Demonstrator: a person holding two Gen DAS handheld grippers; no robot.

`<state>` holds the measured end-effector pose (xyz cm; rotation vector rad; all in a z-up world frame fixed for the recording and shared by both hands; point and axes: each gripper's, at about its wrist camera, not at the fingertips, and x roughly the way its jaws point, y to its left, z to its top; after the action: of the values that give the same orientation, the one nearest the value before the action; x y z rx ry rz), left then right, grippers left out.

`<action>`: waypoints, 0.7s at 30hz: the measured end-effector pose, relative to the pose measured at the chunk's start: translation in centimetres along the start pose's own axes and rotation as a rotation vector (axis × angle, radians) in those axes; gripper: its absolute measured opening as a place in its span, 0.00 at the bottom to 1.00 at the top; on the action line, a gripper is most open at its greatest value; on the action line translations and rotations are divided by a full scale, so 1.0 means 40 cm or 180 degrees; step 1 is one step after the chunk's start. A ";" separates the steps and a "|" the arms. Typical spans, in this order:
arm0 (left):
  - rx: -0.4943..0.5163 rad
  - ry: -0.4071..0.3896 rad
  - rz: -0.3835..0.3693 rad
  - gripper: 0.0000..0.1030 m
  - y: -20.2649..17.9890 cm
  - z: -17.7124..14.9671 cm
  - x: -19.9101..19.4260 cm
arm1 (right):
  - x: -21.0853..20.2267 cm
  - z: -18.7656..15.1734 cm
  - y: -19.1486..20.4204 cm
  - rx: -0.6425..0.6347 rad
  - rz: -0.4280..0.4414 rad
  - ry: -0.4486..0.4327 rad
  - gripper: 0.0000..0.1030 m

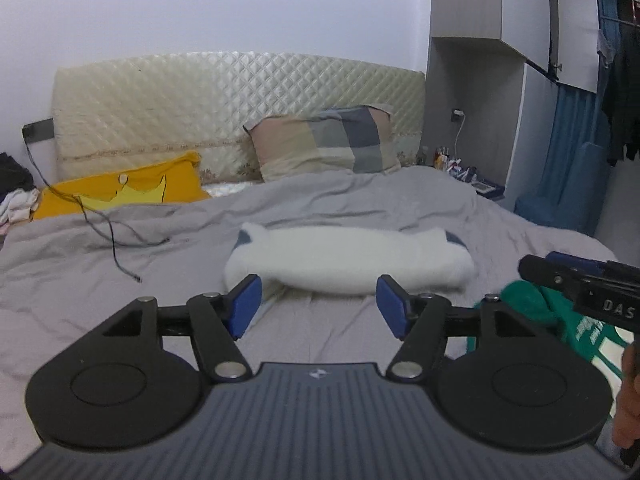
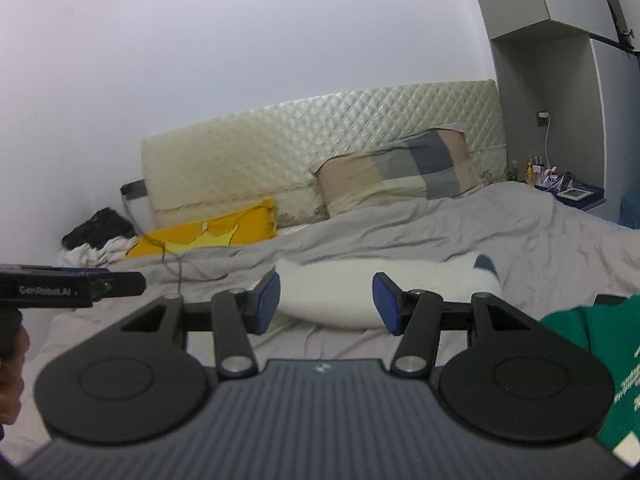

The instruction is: Fold large clothes

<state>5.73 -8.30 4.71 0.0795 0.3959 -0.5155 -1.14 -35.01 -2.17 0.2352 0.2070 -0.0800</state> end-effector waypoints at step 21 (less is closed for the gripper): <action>-0.0104 -0.0023 -0.0063 0.70 -0.045 -0.201 -0.036 | -0.033 -0.177 0.026 -0.0114 -0.0096 0.0253 0.54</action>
<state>0.87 -7.81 -2.11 0.0423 0.3983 -0.5287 -3.67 -32.23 -8.38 0.1997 0.2908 -0.0968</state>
